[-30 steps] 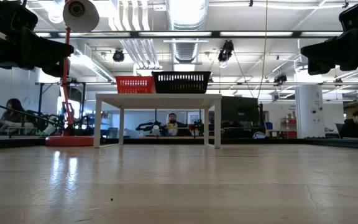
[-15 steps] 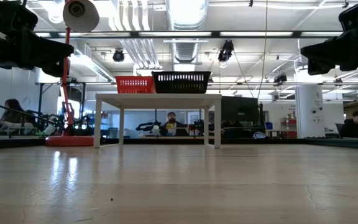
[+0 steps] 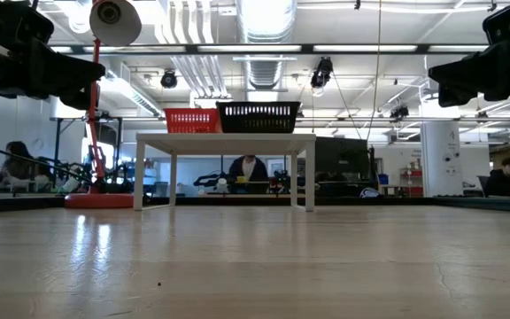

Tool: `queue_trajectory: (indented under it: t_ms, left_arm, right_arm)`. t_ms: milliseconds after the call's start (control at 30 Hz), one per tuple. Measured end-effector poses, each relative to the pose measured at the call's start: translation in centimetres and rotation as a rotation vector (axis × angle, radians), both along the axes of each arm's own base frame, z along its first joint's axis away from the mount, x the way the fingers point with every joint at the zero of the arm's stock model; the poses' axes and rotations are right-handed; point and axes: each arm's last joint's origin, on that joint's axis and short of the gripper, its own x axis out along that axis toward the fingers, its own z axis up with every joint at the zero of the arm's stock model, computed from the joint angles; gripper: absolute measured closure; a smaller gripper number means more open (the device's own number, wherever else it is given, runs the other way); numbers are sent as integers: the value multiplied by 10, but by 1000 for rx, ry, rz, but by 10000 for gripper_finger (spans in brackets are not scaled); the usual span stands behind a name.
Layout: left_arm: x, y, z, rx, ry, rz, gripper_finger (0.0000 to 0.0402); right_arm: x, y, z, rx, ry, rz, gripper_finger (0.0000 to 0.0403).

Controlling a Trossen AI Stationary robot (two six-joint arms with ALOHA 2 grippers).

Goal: Pick & Place Office Desk Supplies
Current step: Return to Home Position

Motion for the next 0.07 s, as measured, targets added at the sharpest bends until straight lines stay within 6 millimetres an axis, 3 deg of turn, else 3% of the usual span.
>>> queue_trajectory:
  t_ms: [67]
  left_arm:
    - [0, 0, 0, 0, 0, 0, 376]
  right_arm:
    - [0, 0, 0, 0, 0, 0, 394]
